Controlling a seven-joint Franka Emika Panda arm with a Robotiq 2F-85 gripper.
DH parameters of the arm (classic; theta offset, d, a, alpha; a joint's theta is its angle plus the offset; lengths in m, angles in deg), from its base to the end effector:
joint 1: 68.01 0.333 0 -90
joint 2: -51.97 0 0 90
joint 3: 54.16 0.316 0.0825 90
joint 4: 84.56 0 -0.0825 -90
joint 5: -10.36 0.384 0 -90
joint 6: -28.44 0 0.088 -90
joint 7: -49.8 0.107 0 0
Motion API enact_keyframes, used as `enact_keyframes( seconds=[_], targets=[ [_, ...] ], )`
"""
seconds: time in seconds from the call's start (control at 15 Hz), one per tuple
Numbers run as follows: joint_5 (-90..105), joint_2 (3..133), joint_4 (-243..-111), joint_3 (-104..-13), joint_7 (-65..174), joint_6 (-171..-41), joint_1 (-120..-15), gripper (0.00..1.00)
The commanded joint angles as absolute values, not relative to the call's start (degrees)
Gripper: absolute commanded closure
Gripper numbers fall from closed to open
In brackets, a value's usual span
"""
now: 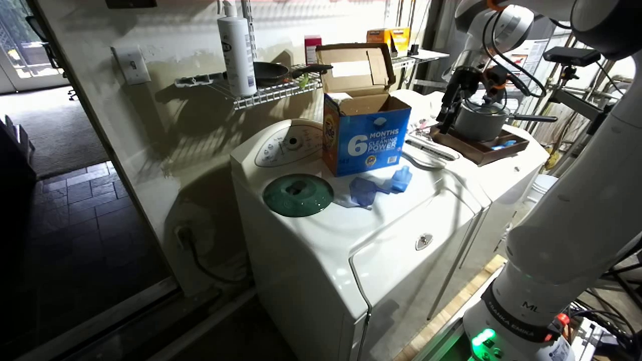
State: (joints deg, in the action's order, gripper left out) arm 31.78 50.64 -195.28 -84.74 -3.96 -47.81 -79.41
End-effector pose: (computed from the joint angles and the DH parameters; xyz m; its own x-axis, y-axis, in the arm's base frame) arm 0.3887 -0.2905 0.4706 0.9798 0.1981 -0.0286 0.1344 -0.7568 -0.6397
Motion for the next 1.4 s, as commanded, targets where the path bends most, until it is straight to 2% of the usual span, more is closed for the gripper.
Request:
enact_keyframes(
  seconds=[0.0, 0.67, 1.33],
  targets=[
    [32.8, 56.9, -189.7, -81.9, -8.7, -42.6, -84.8, 0.0],
    [33.9, 67.2, -184.1, -78.2, -8.1, -42.6, -94.4, 0.0],
    [32.4, 68.6, -183.9, -76.2, -9.1, -43.0, -95.9, 0.0]
  ],
)
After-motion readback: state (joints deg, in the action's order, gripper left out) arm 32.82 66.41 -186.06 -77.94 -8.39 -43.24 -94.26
